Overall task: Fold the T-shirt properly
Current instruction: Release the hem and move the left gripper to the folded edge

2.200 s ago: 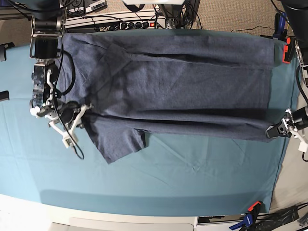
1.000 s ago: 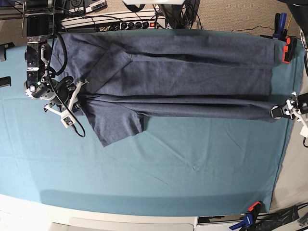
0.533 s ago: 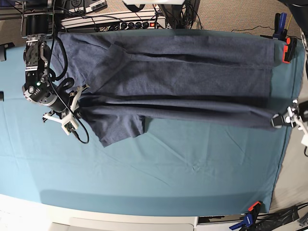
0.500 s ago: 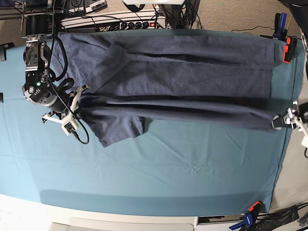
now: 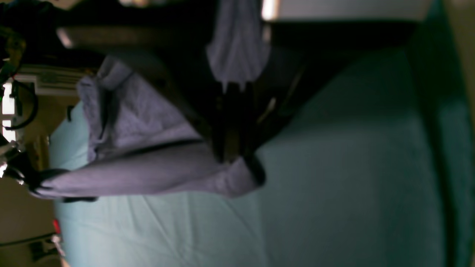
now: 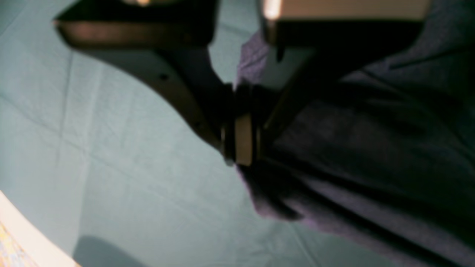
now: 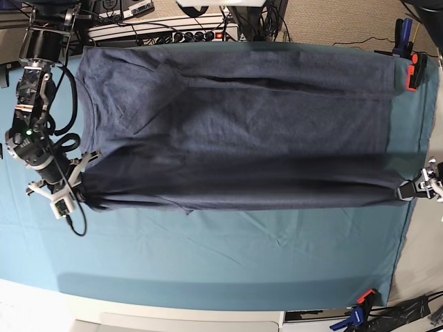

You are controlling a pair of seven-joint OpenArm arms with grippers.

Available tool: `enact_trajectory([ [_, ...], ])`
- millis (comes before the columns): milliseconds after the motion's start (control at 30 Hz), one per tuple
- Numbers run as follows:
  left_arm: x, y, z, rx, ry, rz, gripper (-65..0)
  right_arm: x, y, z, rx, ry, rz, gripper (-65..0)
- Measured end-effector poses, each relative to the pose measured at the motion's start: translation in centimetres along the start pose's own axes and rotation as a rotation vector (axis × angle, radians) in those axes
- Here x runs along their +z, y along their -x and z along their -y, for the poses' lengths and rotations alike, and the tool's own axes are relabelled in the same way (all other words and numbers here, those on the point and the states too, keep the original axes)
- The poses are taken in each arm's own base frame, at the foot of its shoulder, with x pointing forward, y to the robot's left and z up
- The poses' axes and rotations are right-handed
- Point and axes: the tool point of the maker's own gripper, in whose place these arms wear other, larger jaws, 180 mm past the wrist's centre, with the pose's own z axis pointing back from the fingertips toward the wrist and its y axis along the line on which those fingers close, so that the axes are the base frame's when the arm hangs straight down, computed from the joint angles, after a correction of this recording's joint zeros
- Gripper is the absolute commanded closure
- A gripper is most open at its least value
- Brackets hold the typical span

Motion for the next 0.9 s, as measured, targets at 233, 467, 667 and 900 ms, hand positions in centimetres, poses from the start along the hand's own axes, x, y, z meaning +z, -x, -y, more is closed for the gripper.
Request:
enact_trajectory([
  [233, 1.2, -0.3, -0.7, -0.001, -0.034, -0.002, 0.0, 0.1, 1.4, -0.5, -0.029, -0.012, -0.047, 0.0],
  [467, 1.1, 1.8, -1.5, 0.026, -0.045, -0.036, 0.0, 0.2, 3.0, -1.2, -0.033, -0.029, -0.088, 0.0],
  [667, -1.9, 0.8, -0.2, 0.032, 0.006, 0.053, -12.3, 0.1, 2.3, -2.0, -0.07, -0.07, -0.049, 0.0],
  [900, -8.4, -0.2, 3.6, -0.102, 0.028, -0.014, -19.6, -0.2, 2.2, -3.1, -0.083, -0.092, -0.039, 0.0],
])
